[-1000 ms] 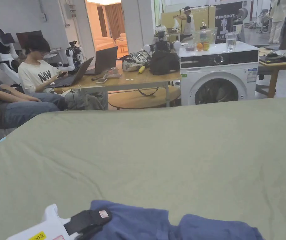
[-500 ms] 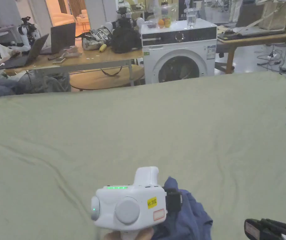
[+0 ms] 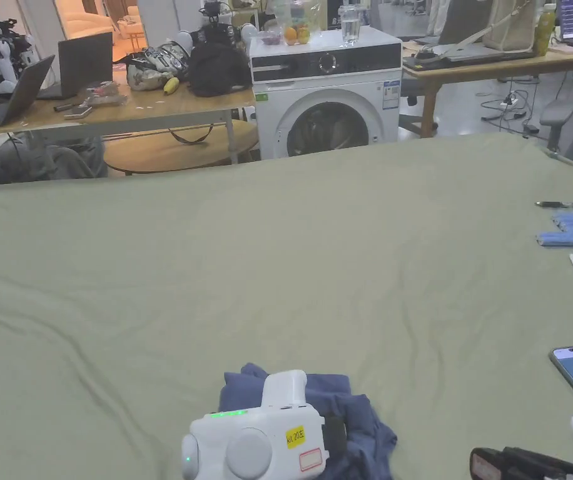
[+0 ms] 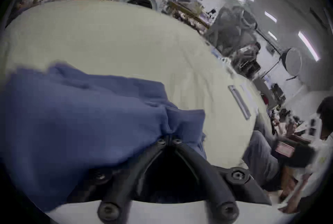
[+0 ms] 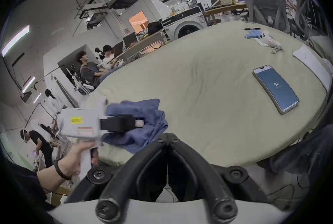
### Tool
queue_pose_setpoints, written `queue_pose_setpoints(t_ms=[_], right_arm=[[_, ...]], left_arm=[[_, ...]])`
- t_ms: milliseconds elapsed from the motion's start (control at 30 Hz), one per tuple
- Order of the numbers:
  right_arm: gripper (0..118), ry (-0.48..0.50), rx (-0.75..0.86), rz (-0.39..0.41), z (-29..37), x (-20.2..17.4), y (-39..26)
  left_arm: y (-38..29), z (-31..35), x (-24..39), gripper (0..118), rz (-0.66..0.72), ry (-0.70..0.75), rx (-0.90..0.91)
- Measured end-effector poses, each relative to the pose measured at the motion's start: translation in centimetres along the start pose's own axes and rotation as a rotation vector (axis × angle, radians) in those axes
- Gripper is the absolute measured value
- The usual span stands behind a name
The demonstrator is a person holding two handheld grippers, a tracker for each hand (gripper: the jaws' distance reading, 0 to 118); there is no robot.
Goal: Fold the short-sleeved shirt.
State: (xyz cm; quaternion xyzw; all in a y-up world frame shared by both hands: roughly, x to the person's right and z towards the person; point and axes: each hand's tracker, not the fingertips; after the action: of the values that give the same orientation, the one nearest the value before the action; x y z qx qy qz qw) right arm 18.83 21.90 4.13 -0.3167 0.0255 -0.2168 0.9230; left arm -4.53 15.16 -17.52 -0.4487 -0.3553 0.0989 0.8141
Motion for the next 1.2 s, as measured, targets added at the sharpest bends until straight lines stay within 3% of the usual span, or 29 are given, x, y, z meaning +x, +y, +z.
queue_pose_setpoints(t_ms=[167,200,233,267,300,333,400,467,500,533,600,700,767,833,1000,1067,1133,1200], right_arm=[[0,0.087,-0.046,0.078,-3.5,-2.7,1.6],[0,0.099,-0.054,0.1,-4.7,-3.5,2.2],[0,0.115,-0.07,0.127,-6.3,-4.5,3.0],[0,0.117,-0.084,0.142,-7.9,-5.3,3.6],[0,0.113,-0.101,0.143,-9.6,-5.9,4.2],[0,0.099,-0.125,0.15,-11.4,-6.3,4.6],[0,0.061,-0.197,0.191,-14.9,-6.4,5.1],[0,-0.084,-0.409,0.265,-18.9,-5.9,4.5],[0,-0.048,-0.425,0.271,-19.6,-5.4,3.9],[0,0.0,-0.319,0.258,-18.6,-5.2,4.4],[0,-0.008,-0.345,0.212,-18.1,-5.4,4.8],[0,-0.022,-0.333,0.245,-18.0,-5.6,4.2],[0,-0.025,-0.331,0.24,-17.8,-5.6,4.3],[0,-0.029,-0.336,0.238,-17.9,-5.6,4.3],[0,-0.038,-0.303,0.269,-16.8,-7.1,4.7],[0,0.031,-0.209,0.294,-16.0,-9.6,5.2],[0,0.147,-0.233,0.308,-17.7,-13.4,6.1],[0,0.213,-0.223,0.379,-19.8,-18.0,6.3]], left_arm=[[1.6,4.7,-0.5,2,0.007,-0.076,0.081],[2.0,6.1,-0.8,15,0.0,-0.103,0.123],[2.5,7.8,-1.2,43,-0.003,-0.108,0.149],[2.9,9.4,-1.9,63,0.005,-0.074,0.166],[3.2,10.9,-2.8,73,0.013,-0.053,0.188],[3.2,12.3,-4.1,74,0.027,-0.045,0.214],[2.7,14.1,-6.9,74,0.089,-0.045,0.232],[2.0,14.6,-9.6,74,0.174,-0.061,0.212],[1.6,14.6,-10.5,74,0.208,-0.062,0.202],[1.0,14.1,-11.6,74,0.237,-0.068,0.2],[0.5,13.0,-12.4,74,0.27,-0.102,0.18],[0.4,9.9,-12.4,74,0.306,-0.161,0.111],[0.3,7.7,-12.0,73,0.299,-0.111,0.05],[0.1,6.1,-11.9,46,0.276,-0.15,0.05],[0.3,8.3,-11.9,30,0.319,-0.148,0.082],[0.9,11.2,-12.6,27,0.372,-0.241,0.146],[1.6,15.1,-14.3,27,0.381,-0.199,0.229],[1.8,19.8,-17.1,27,0.375,-0.092,0.29]])
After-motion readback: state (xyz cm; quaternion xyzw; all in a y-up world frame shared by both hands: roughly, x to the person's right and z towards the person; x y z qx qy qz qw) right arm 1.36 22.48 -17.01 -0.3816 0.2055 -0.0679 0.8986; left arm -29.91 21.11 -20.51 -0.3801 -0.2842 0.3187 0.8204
